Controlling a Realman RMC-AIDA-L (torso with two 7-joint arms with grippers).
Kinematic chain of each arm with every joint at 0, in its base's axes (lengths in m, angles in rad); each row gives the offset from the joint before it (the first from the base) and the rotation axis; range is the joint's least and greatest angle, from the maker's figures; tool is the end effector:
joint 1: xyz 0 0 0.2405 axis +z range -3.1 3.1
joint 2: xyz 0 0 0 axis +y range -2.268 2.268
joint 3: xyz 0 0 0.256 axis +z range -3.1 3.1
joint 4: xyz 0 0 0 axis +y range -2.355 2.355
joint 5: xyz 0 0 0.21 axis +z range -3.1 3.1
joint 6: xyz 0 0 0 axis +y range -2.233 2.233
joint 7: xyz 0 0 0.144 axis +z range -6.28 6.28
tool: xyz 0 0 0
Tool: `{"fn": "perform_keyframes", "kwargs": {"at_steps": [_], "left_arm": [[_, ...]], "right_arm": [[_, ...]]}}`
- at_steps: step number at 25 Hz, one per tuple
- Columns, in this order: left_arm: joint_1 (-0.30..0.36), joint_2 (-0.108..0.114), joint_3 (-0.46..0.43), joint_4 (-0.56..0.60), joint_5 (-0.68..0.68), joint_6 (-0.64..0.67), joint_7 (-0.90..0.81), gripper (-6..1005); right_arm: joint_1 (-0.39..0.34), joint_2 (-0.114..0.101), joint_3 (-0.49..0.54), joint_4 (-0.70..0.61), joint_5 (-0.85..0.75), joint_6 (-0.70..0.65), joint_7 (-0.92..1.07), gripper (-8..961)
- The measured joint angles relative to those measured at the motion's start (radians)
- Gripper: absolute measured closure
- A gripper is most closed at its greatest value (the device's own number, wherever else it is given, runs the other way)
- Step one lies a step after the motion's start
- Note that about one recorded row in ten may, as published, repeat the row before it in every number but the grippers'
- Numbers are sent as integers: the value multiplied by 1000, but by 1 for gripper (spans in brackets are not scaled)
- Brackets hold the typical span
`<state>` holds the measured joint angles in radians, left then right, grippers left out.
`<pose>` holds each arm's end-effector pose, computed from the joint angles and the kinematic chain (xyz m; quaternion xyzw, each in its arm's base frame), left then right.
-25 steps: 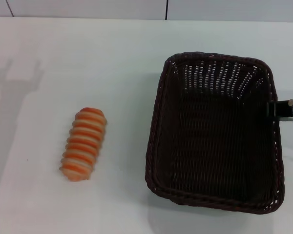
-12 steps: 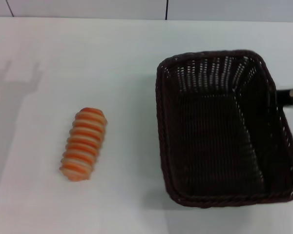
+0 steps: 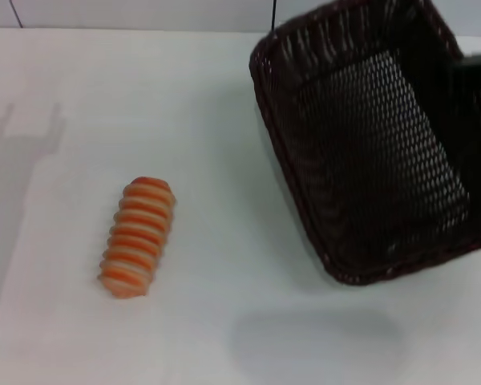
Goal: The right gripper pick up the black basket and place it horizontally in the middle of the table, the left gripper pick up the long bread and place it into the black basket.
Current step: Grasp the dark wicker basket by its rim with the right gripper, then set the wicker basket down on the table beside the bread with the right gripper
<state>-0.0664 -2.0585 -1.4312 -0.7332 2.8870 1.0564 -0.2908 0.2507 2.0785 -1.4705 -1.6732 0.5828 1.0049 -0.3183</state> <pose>-0.3160 0.3014 0.0542 -0.6031 -0.2293 -0.4108 0.6441 0.1852 0.3584 0.0490 -0.8317 0.3753 0.0639 0.4041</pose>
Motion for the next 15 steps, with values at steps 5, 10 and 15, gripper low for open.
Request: {"fn": "perform_keyframes", "kwargs": {"at_steps": [5,10,15], "left_arm": [[6,0,0,-16,-4,-38,1,232],[2,-2,-14,-21,-6,-66,2,232],[-2,-3,-23,-22,-6,-77,2,233]], "right_arm": [[34,-2,3,-31,54,-23,-154,801],[57,-3,3,-116,119,17,-312,801],[123,-6,7,-148,131,95,-414,800]]}}
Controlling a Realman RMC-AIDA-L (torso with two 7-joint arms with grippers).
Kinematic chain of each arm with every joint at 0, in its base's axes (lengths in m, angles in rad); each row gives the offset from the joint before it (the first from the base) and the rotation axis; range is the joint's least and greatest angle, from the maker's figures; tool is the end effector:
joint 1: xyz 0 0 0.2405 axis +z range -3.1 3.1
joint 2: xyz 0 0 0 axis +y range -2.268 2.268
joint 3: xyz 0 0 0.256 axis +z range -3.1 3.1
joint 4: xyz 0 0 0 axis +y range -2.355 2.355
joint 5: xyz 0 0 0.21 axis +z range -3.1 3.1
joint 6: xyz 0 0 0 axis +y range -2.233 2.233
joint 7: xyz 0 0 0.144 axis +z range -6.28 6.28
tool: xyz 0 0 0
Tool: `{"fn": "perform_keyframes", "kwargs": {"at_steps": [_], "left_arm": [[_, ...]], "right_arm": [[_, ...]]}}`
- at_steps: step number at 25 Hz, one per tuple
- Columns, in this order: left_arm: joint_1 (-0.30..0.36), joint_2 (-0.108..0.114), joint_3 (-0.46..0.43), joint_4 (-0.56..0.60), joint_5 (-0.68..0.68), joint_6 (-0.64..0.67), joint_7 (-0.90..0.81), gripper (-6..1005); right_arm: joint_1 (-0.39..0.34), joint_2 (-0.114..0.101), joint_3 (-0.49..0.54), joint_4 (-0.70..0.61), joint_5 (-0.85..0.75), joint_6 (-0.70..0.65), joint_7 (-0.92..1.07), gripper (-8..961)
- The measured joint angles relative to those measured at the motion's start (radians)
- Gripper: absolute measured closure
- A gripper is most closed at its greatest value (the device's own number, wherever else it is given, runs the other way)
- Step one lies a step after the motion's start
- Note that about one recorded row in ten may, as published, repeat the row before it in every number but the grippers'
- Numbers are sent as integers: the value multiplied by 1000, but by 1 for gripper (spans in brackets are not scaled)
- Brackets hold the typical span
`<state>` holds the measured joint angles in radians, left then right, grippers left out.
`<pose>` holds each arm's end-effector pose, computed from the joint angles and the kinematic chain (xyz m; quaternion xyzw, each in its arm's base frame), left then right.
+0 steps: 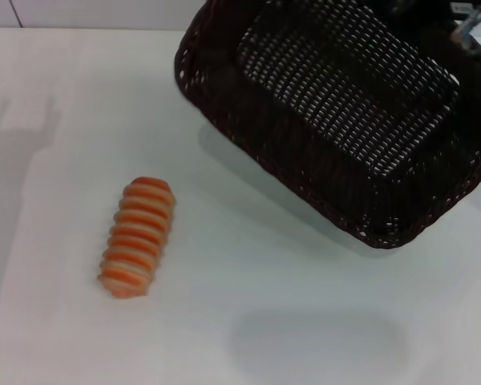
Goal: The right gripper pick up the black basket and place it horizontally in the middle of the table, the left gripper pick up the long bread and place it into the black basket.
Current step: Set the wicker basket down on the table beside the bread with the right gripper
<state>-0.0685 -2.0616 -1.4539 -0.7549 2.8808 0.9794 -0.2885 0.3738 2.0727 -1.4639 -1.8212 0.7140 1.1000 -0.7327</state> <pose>-0.3210 0.3074 0.0554 -0.5989 -0.2518 -0.3955 0.6492 0.0976 0.3584 0.0589 -0.9186 0.1100 0.0628 0.3743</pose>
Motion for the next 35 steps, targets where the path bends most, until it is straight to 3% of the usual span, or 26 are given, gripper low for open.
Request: {"fn": "perform_keyframes", "kwargs": {"at_steps": [5,7,10,16,26,35], "left_arm": [[0,-2,-12,-44,-2,-60,0,233],[-4,-6,-25,-50,-2,-71,-1,233],[-5,-6,-27,-50,-2,-72,-2,233],[-13,-7,-30,-50,-3,-75,-9,234],[-22,-6,-39,-50,-3,-75,-10,235],[-31,-6,-42,-50,-3,-75,-10,235]], "right_arm": [[87,-1,4,-19,22,143,-83,801],[158,-2,19,-55,37,294,-126,802],[219,-5,23,-82,38,404,-138,802],[302,-17,16,-74,38,518,-143,804],[411,-14,-26,14,35,647,-111,803],[425,-15,-85,110,30,653,-98,805]]}}
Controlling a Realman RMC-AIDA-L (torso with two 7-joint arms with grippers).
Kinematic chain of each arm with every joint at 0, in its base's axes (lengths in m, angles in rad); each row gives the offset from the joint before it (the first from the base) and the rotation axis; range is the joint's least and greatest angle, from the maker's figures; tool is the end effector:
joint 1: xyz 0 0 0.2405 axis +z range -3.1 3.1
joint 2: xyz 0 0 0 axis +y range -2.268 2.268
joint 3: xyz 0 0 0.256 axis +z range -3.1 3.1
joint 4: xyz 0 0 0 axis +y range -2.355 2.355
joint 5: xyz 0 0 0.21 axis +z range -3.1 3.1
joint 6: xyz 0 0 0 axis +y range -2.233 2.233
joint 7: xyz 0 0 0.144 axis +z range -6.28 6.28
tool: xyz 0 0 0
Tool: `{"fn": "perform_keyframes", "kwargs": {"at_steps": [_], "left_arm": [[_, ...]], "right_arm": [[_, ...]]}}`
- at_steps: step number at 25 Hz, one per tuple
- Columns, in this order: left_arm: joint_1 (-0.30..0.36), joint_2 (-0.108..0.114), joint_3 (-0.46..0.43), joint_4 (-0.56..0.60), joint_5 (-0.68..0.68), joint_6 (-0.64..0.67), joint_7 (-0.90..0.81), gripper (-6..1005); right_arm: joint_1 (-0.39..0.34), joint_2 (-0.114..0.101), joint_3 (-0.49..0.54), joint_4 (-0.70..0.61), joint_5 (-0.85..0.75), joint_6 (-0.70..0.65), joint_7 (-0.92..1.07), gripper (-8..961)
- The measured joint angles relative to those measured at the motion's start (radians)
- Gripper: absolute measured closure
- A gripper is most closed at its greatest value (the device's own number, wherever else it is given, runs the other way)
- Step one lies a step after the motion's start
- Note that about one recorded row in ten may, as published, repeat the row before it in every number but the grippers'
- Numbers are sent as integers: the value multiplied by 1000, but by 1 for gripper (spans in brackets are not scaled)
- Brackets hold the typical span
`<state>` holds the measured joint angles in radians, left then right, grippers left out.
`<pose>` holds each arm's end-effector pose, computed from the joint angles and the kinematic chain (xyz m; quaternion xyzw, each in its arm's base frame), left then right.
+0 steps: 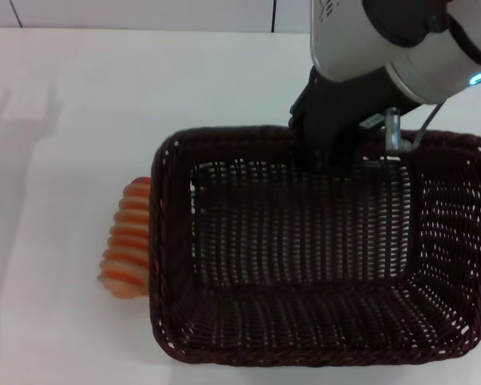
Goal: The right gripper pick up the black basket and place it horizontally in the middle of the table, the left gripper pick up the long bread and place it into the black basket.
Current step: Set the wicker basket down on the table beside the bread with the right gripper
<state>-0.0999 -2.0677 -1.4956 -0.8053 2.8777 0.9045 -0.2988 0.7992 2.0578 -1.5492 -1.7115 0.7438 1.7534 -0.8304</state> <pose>-0.3106 0.3253 0.0639 -0.5884 -0.2600 -0.4057 0.6493 0.0331 0.3190 0.0035 -0.9822 -0.0623 -0.1511 0.0930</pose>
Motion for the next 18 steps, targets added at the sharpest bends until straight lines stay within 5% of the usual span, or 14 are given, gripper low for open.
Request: {"fn": "perform_keyframes", "kwargs": {"at_steps": [18], "left_arm": [[-1,0,8,0,0,13,0,237]], "right_arm": [[34,12,-77,108,-85,-23,101,807]]}}
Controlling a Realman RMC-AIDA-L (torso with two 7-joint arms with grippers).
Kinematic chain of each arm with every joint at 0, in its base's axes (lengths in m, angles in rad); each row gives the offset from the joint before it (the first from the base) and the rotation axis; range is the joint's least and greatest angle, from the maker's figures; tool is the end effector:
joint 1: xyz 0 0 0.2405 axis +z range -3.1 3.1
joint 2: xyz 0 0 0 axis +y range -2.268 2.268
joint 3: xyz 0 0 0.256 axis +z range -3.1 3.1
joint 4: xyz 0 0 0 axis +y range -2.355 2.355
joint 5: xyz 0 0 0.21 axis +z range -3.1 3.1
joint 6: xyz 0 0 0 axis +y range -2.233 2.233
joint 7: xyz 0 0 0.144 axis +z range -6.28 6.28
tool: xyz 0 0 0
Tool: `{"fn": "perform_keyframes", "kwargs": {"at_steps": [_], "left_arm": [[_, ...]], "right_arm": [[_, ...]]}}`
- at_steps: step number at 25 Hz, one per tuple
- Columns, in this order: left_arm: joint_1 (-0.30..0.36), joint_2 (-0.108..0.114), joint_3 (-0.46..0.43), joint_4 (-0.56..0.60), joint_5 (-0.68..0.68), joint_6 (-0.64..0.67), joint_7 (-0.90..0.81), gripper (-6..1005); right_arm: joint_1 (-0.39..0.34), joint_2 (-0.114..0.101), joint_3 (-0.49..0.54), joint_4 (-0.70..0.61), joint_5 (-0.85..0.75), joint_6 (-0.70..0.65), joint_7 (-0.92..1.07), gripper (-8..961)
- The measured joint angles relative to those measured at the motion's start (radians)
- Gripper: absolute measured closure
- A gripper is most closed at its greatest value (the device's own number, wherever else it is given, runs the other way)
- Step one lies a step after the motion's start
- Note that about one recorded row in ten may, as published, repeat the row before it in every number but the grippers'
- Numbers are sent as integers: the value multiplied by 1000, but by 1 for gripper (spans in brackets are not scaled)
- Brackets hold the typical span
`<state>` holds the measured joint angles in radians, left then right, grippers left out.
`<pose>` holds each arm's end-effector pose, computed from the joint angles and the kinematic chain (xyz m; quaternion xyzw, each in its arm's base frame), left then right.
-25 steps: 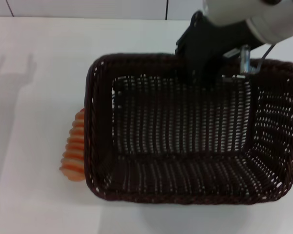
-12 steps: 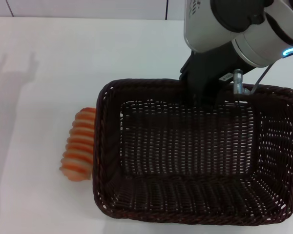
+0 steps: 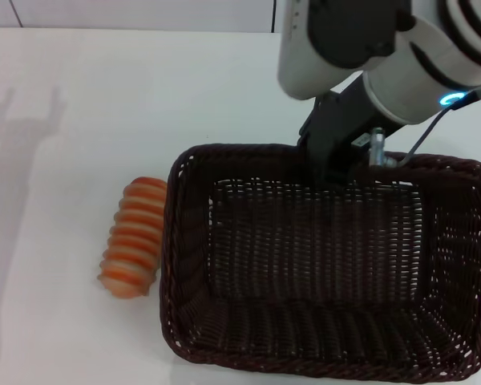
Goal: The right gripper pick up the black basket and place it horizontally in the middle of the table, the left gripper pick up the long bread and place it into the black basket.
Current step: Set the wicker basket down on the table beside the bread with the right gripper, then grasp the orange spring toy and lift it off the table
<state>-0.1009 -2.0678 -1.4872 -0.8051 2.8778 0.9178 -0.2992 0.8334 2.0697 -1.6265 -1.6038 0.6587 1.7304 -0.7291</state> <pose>-0.3077 0.3251 0.0629 -0.5903 -0.2551 -0.4105 0.6465 0.0451 0.3257 -0.0184 -0.9744 -0.0102 -0.2038 0.0941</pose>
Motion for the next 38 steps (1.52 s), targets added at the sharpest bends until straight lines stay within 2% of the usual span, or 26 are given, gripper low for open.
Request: {"fn": "perform_keyframes", "kwargs": {"at_steps": [7,12,17,24,27,28,29,31,35,36,37,38], "left_arm": [[4,0,1,2,0,17,-2,237],[10,0,1,7,0,35,-14,238],[16,0,2,12,0,54,-26,238],[18,0,12,14,0,59,-30,239],[18,0,13,10,0,59,-31,239],[18,1,13,7,0,59,-31,239],[18,1,13,7,0,59,-31,239],[18,3,13,3,1,60,-40,239],[11,7,13,0,6,47,-55,239],[8,7,13,0,6,40,-55,240],[6,7,13,0,7,33,-55,240],[4,8,13,0,7,28,-55,240]], "right_arm": [[34,3,-53,38,-35,-40,10,792],[57,5,-68,52,-51,-62,14,667],[65,6,-92,44,-137,-99,47,668],[26,6,-87,-54,-294,-219,134,669],[-16,7,-85,-115,-391,-307,203,668],[-60,7,-82,-171,-439,-377,241,668],[-60,7,-82,-171,-439,-377,241,668],[-141,7,-50,-244,-467,-487,275,667],[-265,7,8,-272,-437,-700,288,668],[-332,7,11,-273,-394,-815,282,668],[-332,7,11,-273,-394,-815,282,668],[-365,7,12,-273,-372,-861,274,669]]}}
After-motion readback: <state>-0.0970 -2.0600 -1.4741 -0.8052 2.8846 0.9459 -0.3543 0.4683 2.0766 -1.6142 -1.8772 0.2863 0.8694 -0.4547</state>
